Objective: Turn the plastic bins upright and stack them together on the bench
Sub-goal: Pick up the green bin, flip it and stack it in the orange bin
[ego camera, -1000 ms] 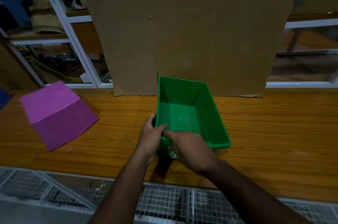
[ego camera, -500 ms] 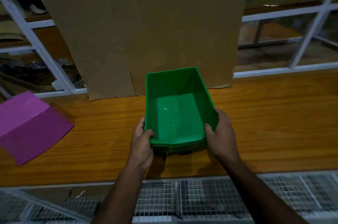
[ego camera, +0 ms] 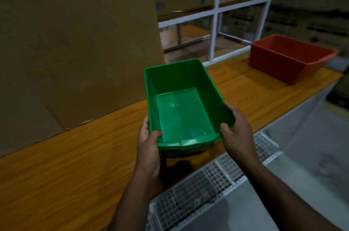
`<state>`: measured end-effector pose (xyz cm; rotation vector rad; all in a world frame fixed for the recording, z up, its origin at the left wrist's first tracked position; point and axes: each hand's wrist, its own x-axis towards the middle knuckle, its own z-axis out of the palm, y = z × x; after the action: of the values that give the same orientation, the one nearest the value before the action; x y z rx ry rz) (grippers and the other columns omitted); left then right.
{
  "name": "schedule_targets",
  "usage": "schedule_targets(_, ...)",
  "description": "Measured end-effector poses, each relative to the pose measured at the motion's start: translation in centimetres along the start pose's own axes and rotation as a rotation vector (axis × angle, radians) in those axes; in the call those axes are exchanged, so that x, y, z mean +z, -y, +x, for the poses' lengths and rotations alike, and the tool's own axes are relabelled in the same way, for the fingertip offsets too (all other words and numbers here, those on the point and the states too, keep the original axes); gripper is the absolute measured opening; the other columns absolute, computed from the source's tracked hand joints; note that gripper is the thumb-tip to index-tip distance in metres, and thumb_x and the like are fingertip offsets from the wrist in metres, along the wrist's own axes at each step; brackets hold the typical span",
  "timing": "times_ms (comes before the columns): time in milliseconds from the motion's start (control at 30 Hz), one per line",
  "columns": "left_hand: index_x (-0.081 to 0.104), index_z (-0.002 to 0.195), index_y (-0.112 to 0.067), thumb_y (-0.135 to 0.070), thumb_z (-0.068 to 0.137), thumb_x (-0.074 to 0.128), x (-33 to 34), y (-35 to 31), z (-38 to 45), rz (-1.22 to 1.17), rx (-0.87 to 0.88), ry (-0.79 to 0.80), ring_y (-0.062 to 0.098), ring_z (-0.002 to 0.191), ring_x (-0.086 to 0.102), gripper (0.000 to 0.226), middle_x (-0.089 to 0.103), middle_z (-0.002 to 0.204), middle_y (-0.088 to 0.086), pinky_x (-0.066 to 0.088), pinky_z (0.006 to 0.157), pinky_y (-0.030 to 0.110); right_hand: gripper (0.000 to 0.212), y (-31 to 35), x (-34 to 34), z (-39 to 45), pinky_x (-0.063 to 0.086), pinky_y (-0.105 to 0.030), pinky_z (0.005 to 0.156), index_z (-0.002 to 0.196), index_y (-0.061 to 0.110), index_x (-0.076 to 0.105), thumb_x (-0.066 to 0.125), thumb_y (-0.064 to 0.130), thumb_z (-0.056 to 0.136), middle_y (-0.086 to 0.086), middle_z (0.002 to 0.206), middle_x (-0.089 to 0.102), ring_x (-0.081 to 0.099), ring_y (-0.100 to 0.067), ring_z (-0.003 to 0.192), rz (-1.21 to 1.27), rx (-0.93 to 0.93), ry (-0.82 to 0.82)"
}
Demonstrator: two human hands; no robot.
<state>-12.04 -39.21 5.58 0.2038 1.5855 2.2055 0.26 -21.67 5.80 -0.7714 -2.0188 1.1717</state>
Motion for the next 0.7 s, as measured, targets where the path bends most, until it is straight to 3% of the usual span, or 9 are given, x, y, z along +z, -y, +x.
schedule_targets(67,0.036,0.151,-0.027,0.005,0.097,0.042,2.3,0.8,0.1,0.014,-0.015,0.043,0.019,0.096,0.073,0.064,0.067,0.127,0.004,0.060,0.068,0.030,0.057,-0.7,-2.1,0.5,0.046,-0.014,0.085,0.144,0.019,0.045,0.052,0.004,0.089,0.004,0.131,0.055,0.057,0.003,0.099,0.006,0.016,-0.060)
schedule_targets(167,0.036,0.152,-0.027,0.004,0.098,0.042,6.0,1.9,0.4,0.028,-0.035,0.113,0.019,0.097,0.073,0.062,0.065,0.130,0.004,0.060,0.068,0.031,0.057,-1.8,-5.4,1.5,0.051,-0.023,0.088,0.143,0.019,0.046,0.052,0.003,0.089,0.002,0.130,0.057,0.059,-0.006,0.105,0.020,0.019,-0.129)
schedule_targets(233,0.037,0.151,-0.027,0.004,0.098,0.042,8.4,2.5,0.7,0.047,-0.036,0.141,0.021,0.101,0.072,0.062,0.063,0.133,0.006,0.059,0.069,0.031,0.057,-2.9,-7.4,2.6,0.052,-0.019,0.083,0.142,0.020,0.047,0.052,0.003,0.089,0.003,0.129,0.058,0.059,-0.002,0.102,0.027,0.025,-0.163)
schedule_targets(300,0.040,0.149,-0.027,0.004,0.097,0.042,11.1,2.9,1.1,0.060,-0.021,0.152,0.022,0.100,0.072,0.061,0.064,0.132,0.008,0.058,0.067,0.029,0.057,-4.1,-9.3,4.0,0.053,-0.024,0.088,0.142,0.020,0.047,0.052,0.003,0.088,0.003,0.131,0.058,0.058,-0.005,0.107,0.043,0.020,-0.186)
schedule_targets(600,0.039,0.150,-0.023,0.008,0.096,0.037,27.0,4.6,2.1,-0.046,0.057,0.185,0.016,0.089,0.074,0.062,0.062,0.133,0.011,0.058,0.060,0.024,0.054,-9.8,-20.5,13.6,0.049,-0.031,0.098,0.142,0.022,0.048,0.055,0.008,0.090,0.003,0.136,0.056,0.054,-0.008,0.118,0.063,-0.069,-0.192)
schedule_targets(700,0.041,0.148,-0.021,0.009,0.096,0.037,32.2,5.9,2.7,-0.040,0.099,0.172,0.015,0.086,0.074,0.060,0.066,0.125,0.010,0.058,0.060,0.024,0.051,-11.4,-24.5,17.3,0.047,-0.022,0.096,0.141,0.023,0.049,0.057,0.011,0.092,0.009,0.134,0.057,0.053,0.000,0.116,0.086,-0.095,-0.175)
